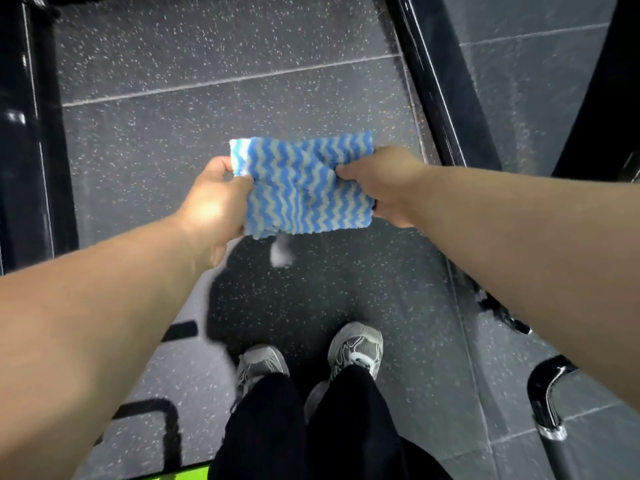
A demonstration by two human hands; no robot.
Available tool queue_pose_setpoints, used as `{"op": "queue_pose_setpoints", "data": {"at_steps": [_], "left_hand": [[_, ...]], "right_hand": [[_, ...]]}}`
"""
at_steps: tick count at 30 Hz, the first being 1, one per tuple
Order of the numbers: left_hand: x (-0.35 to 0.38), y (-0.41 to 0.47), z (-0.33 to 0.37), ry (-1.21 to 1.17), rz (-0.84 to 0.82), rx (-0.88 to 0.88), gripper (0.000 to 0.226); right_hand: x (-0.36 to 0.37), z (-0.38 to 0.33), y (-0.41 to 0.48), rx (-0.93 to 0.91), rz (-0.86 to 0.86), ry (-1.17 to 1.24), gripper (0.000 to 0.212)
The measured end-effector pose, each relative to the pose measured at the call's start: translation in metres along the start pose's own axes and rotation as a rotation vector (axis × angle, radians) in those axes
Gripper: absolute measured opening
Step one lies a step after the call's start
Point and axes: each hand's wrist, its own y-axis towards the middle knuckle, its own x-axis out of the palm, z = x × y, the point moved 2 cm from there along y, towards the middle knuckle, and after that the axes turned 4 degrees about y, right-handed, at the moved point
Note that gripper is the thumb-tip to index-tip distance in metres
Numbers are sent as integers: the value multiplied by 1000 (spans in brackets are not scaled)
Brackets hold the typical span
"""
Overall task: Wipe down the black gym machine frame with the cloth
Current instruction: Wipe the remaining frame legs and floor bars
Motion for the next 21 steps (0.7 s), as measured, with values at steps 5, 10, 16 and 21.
{"op": "queue_pose_setpoints", "data": {"at_steps": [5, 10, 16, 21], "left_hand": [[-4, -10, -24, 35, -45, -77, 13], [-11, -8, -33, 104, -69, -64, 15], [-1, -20, -39, 187, -19, -63, 16], [5, -32, -45, 324, 42, -1, 11]], "right_hand": [[5, 15, -5, 73, 12, -40, 41], [5, 16, -7, 107, 57, -109, 27], [-5, 28, -20, 155, 81, -227, 32], [-8, 35, -30, 172, 26, -216, 47]]}}
